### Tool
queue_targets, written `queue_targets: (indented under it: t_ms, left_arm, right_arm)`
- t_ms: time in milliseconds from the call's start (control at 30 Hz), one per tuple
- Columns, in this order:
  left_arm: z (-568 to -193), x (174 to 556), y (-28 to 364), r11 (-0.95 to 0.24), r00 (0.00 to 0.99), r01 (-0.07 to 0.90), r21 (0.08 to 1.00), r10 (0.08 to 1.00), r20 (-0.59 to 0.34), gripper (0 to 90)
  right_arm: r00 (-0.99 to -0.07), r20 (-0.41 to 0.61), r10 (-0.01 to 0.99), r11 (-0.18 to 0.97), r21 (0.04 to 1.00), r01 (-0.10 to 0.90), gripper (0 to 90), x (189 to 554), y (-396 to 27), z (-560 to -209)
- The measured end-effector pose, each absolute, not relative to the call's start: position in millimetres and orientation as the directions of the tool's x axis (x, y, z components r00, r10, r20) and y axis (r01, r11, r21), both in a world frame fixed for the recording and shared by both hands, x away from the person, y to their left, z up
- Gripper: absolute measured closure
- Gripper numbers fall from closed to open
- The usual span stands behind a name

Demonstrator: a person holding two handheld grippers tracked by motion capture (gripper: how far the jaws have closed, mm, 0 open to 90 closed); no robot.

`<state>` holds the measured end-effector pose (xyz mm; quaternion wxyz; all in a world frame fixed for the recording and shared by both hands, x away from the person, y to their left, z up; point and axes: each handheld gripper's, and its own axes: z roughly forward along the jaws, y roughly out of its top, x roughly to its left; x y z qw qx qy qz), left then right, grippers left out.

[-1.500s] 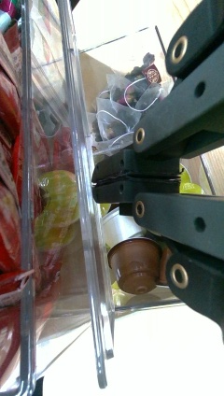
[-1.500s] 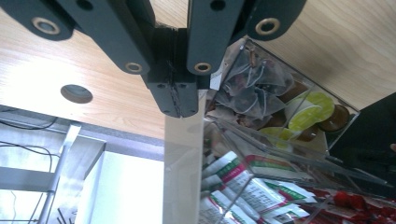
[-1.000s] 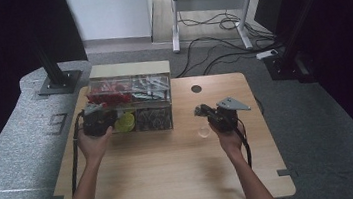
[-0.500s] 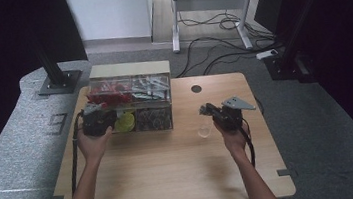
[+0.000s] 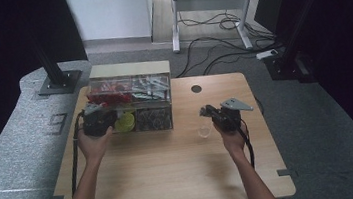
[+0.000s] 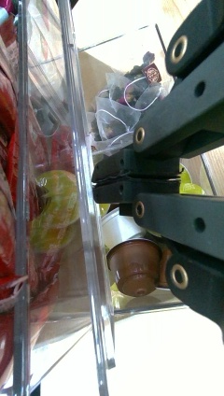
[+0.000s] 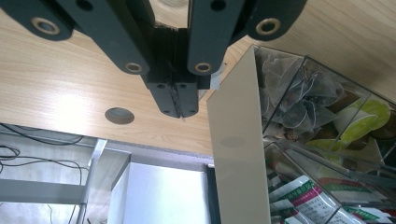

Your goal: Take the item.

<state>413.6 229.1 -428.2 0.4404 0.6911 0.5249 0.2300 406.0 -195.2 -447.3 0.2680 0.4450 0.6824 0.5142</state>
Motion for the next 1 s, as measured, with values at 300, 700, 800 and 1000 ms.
queue_targets:
  t_ms: [300,700,800,1000]
  left_arm:
    - [-429.3,413.6,229.4,-0.058,0.345,0.523,0.85,0.927,-0.149,88.5]
    - [-432.3,413.1,229.7,-0.058,0.345,0.53,0.846,0.926,-0.153,88.5]
    - [-432.7,412.8,229.7,-0.058,0.344,0.531,0.845,0.926,-0.153,88.5]
    - [-432.4,412.7,229.4,-0.058,0.343,0.531,0.845,0.927,-0.152,88.5]
  right_arm:
    - [-0.463,0.076,0.883,0.095,0.938,0.335,79.1,407.0,-195.2,-450.4]
    - [-0.468,0.063,0.881,0.108,0.938,0.329,70.6,403.6,-194.5,-450.7]
    - [-0.474,0.069,0.878,0.102,0.94,0.326,69.3,400.9,-195.5,-450.9]
    - [-0.474,0.082,0.877,0.091,0.939,0.33,68.8,397.4,-199.5,-454.8]
